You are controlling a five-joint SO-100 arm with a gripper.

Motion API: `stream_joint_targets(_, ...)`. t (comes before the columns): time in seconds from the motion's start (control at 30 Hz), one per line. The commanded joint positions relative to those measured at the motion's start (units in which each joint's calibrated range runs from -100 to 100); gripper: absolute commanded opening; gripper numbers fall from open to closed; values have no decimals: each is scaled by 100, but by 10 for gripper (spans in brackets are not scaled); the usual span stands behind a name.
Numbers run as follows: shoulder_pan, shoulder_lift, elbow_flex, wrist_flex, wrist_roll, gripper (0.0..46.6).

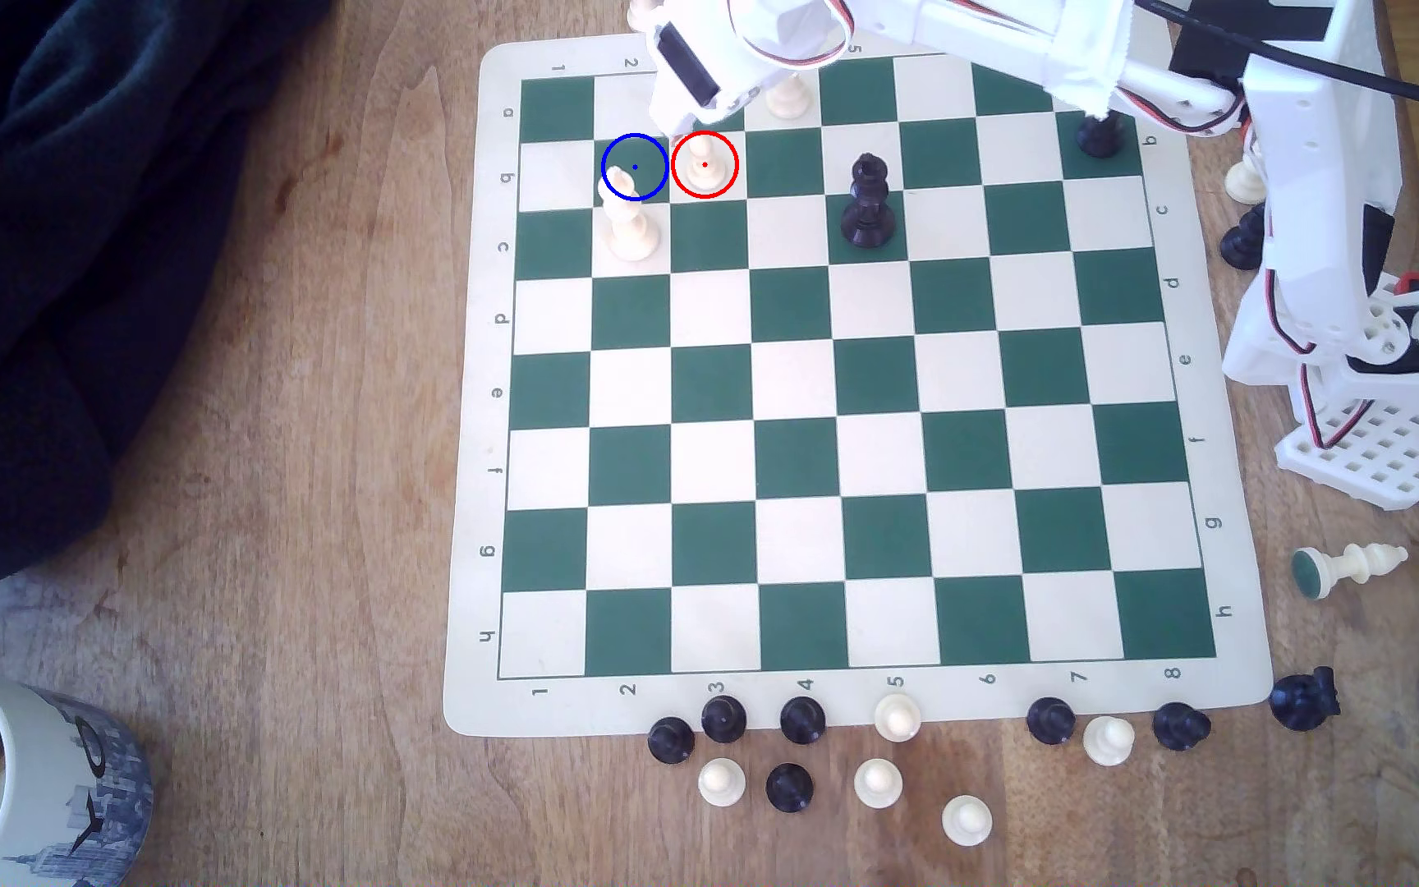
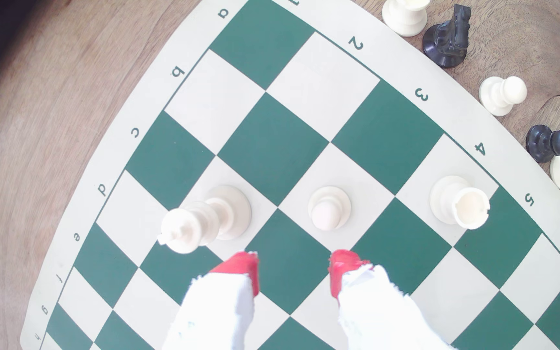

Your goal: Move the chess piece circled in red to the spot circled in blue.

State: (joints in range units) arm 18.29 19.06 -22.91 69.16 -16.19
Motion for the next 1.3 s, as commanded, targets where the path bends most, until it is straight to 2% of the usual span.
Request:
stream_joint_targets(0.0,29,-106,-266,-209,-10,118)
stream_joint_targets(0.47,83,292,-193,-381,39,121)
stream_joint_targets(0.63,91,360,-130,-389,29,143)
stream_joint_targets(1.27,60,683,179,-815,34,124)
